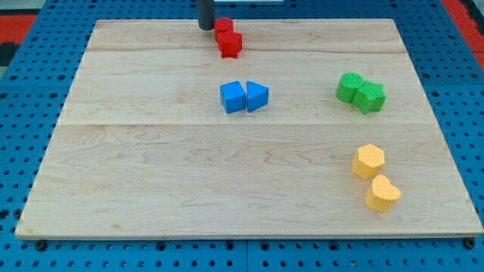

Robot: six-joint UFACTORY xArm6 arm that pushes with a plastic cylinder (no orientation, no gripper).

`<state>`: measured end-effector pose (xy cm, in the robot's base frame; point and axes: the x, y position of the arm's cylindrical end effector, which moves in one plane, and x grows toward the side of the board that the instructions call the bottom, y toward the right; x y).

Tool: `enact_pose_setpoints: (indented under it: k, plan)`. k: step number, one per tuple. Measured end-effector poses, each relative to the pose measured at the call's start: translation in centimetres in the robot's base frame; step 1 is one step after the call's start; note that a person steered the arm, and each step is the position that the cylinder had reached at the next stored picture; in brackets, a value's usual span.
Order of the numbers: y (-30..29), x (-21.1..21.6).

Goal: Push the red circle into the red star

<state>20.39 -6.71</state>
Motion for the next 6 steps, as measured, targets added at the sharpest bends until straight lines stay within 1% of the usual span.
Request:
enact_pose_setpoints:
  k: [1, 2, 3, 4, 5, 6]
  plan:
    - [0.1, -1.0]
    - [4.5, -0.8]
    - [4.5, 1.2]
    - [4.6, 1.8]
    - [6.0, 1.2]
    - [10.2, -0.5]
